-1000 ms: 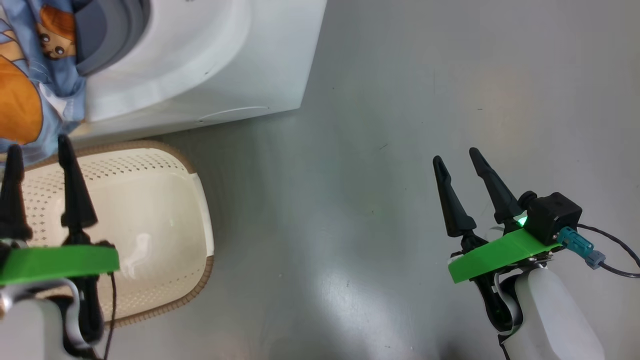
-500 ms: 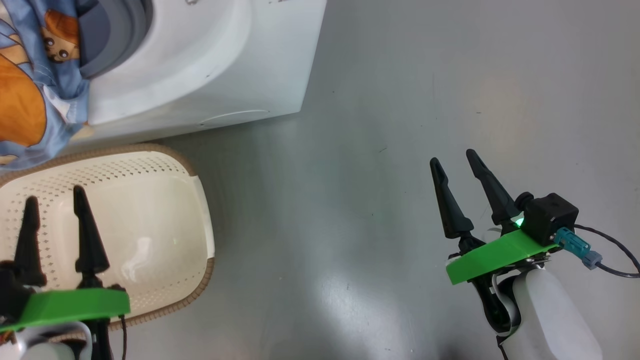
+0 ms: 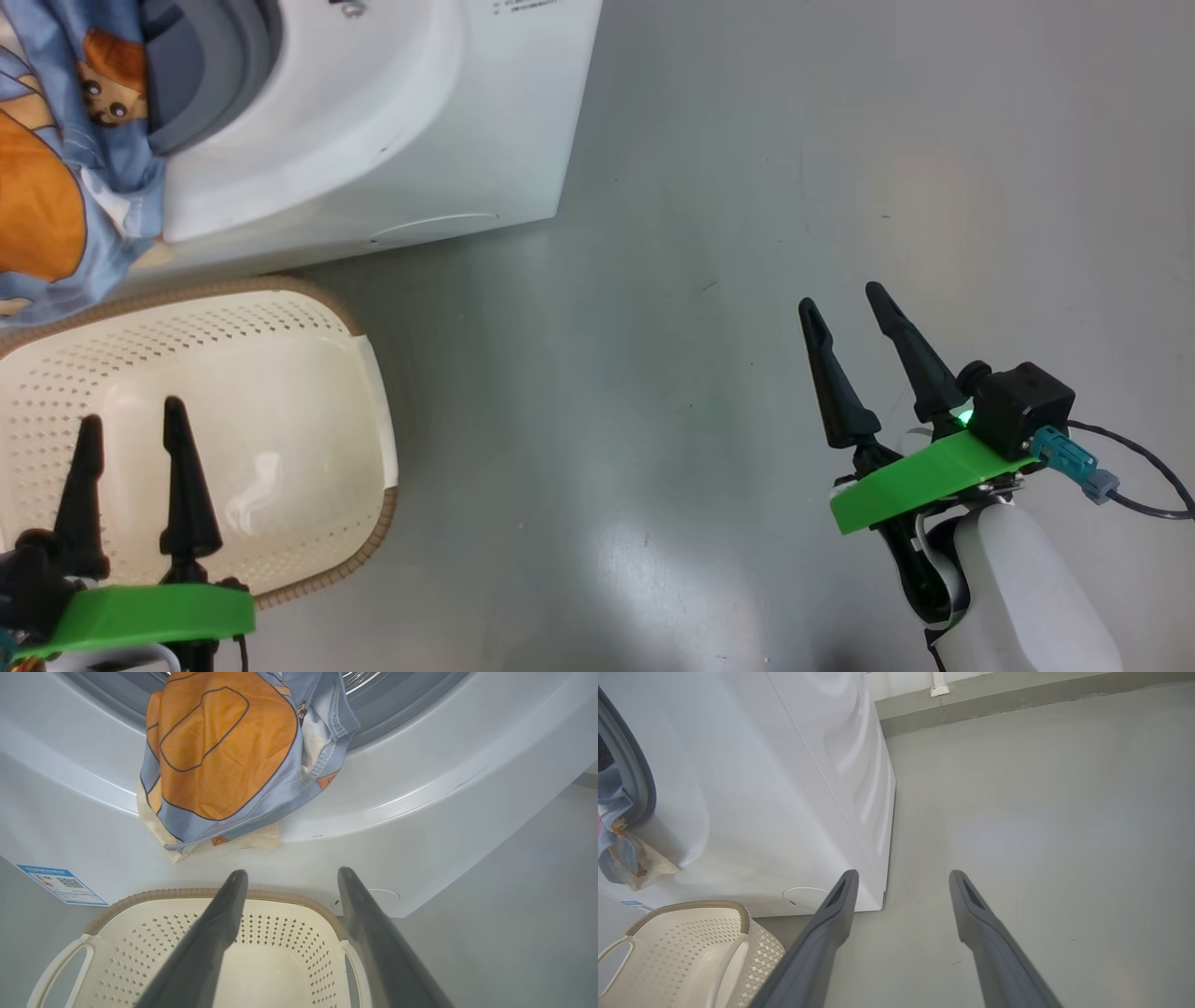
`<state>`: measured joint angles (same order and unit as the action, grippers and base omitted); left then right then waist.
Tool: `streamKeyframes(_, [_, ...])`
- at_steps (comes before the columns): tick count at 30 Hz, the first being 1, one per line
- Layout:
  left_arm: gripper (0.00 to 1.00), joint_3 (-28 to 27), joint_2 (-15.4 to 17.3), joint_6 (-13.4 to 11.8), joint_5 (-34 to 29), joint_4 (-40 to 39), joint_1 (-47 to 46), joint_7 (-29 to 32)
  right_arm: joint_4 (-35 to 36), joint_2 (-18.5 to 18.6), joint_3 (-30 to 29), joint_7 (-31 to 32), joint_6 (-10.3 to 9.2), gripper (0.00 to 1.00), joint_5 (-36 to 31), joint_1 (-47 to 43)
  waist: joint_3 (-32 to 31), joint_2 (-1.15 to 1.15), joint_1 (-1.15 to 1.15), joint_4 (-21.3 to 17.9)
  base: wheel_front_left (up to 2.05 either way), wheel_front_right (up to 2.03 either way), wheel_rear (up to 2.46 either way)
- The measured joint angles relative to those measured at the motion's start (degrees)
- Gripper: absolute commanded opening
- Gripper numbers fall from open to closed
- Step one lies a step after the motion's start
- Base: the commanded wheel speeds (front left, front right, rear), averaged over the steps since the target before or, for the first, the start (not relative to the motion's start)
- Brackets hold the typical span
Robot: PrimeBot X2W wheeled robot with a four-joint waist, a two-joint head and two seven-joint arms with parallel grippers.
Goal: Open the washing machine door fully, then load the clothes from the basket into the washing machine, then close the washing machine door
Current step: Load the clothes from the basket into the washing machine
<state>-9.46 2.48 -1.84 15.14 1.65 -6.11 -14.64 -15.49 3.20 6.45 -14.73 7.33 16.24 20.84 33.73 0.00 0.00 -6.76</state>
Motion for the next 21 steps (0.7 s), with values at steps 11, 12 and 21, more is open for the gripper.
streamKeyframes(11, [1.00, -0.2, -0.1, -0.3, 0.6, 0.2, 0.2, 0.0, -0.2, 0.0, 0.1, 0.0, 0.00, 1.00, 0.1, -0.1, -0.5, 0.00, 0.00, -0.5, 0.00, 0.00, 0.00])
streamKeyframes(12, [1.00, -0.3, -0.1, -0.1, 0.5, 0.2, 0.1, 0.0, -0.2, 0.0, 0.1, 0.0, 0.00, 1.00, 0.1, -0.1, -0.5, 0.00, 0.00, -0.5, 0.00, 0.00, 0.00])
streamKeyframes(21, [1.00, -3.1, -0.1, 1.4, 0.0, 1.8, -4.7, 0.0, -0.4, 0.0, 0.5, 0.0, 0.00, 1.00, 0.6, -1.0, -0.8, 0.00, 0.00, -1.1, 0.00, 0.00, 0.00])
